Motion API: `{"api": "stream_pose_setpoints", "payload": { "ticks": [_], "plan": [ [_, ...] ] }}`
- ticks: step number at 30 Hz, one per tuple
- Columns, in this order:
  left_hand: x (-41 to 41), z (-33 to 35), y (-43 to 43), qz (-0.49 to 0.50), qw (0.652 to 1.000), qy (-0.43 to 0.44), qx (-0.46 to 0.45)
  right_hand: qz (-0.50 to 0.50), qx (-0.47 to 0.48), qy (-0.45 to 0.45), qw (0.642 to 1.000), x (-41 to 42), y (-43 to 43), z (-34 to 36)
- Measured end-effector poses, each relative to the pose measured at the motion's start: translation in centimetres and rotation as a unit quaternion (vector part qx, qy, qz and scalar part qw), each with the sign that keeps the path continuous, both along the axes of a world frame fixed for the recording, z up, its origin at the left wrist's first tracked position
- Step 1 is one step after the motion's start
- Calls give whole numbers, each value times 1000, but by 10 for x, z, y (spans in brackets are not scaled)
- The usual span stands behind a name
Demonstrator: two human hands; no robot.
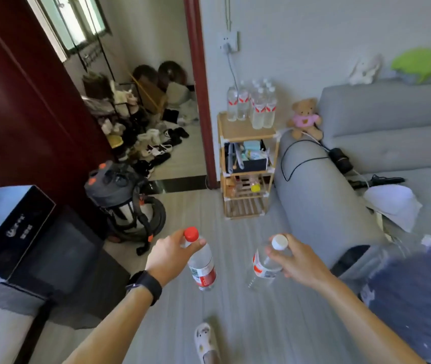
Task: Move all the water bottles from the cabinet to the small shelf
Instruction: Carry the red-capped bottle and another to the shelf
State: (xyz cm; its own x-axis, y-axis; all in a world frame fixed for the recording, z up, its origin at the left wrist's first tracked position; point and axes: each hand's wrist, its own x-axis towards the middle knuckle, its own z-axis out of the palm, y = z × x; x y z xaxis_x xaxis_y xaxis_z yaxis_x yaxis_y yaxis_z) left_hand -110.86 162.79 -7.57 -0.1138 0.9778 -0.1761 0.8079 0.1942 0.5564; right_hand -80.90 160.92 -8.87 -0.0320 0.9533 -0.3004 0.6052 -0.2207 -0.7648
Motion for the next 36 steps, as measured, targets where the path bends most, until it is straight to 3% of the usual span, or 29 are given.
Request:
{"api": "stream_pose_setpoints", "payload": {
  "ticks": [4,13,21,29,36],
  "plan": [
    [-19,-3,100,-43,998,30,-24,-6,2,-10,1000,-15,92,-11],
    [-36,14,311,-75,997,-13,4,-61,10,-15,998,-26,267,5],
    [-10,-6,475,-24,993,-112,-13,-39,8,6,999,4,431,-9],
    [36,9,631,-1,998,-57,7,-12,12,6,1000,42,607,9],
    [53,16,746,-22,995,-92,5,-28,37,-13,999,28,722,25]
  ]
}}
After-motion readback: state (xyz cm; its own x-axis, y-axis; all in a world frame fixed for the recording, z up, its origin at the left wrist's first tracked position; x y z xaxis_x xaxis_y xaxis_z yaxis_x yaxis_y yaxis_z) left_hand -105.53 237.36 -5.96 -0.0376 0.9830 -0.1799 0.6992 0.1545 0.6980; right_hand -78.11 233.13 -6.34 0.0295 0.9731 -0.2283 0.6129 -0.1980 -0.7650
